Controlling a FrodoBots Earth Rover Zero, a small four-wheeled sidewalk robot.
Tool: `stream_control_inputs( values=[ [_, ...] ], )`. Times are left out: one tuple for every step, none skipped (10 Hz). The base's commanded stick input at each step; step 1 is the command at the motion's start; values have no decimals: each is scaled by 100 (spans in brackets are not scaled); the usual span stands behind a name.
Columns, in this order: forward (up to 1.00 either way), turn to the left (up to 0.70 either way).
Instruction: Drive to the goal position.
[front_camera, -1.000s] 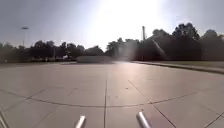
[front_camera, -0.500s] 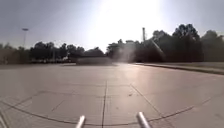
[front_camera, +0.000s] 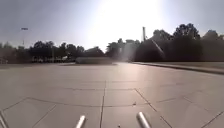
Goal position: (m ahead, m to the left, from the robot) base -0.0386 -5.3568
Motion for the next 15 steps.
stream_control_inputs(
  values=[
    [70, 0],
    [70, 0],
    [70, 0],
    [70, 0],
    [70, 0],
    [70, 0],
    [70, 0],
    [70, 0],
    [70, 0],
    [70, 0],
    [70, 0],
    [70, 0],
    [70, 0],
    [70, 0],
    [70, 0]
  ],
)
